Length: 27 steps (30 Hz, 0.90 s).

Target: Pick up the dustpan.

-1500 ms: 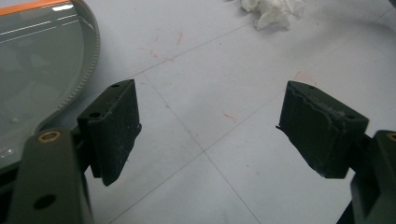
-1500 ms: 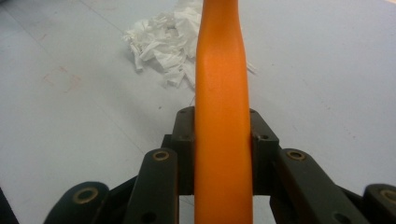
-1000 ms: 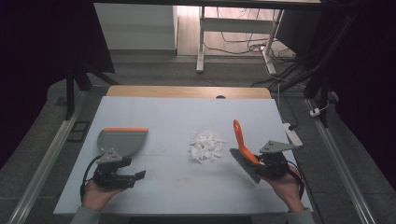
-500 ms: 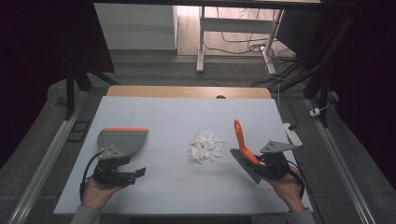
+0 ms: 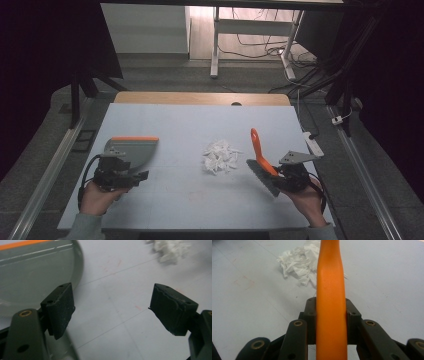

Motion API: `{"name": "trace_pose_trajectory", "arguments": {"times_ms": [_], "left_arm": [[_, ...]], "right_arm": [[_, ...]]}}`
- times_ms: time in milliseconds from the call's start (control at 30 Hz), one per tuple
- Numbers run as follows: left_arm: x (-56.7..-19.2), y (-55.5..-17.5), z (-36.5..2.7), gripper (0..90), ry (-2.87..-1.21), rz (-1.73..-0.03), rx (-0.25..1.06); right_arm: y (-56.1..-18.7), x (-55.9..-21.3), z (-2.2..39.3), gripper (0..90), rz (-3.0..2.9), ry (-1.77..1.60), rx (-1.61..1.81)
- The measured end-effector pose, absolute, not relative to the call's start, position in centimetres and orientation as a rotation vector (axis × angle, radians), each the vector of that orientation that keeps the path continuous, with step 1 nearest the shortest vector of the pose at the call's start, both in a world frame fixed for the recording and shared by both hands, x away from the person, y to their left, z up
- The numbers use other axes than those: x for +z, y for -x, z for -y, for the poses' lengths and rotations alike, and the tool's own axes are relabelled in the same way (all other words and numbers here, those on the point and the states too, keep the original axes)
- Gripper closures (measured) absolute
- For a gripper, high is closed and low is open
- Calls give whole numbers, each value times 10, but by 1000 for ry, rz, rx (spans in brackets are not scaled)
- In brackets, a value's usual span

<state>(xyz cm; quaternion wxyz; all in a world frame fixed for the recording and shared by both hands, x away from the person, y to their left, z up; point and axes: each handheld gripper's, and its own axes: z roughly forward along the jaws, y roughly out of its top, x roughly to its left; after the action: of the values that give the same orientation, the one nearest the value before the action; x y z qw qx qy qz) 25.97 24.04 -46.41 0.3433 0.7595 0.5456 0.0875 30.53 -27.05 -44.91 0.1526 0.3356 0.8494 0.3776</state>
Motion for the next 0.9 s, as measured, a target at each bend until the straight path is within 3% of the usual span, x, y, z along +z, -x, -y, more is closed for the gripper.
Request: {"name": "trace_pose_trajectory", "arguments": {"times_ms": [900], "left_arm": [[-502,-273,-284,200,-1867,-1744,141]], "right_arm": [[-305,-451,271,707,-2436,-971,1062]]}}
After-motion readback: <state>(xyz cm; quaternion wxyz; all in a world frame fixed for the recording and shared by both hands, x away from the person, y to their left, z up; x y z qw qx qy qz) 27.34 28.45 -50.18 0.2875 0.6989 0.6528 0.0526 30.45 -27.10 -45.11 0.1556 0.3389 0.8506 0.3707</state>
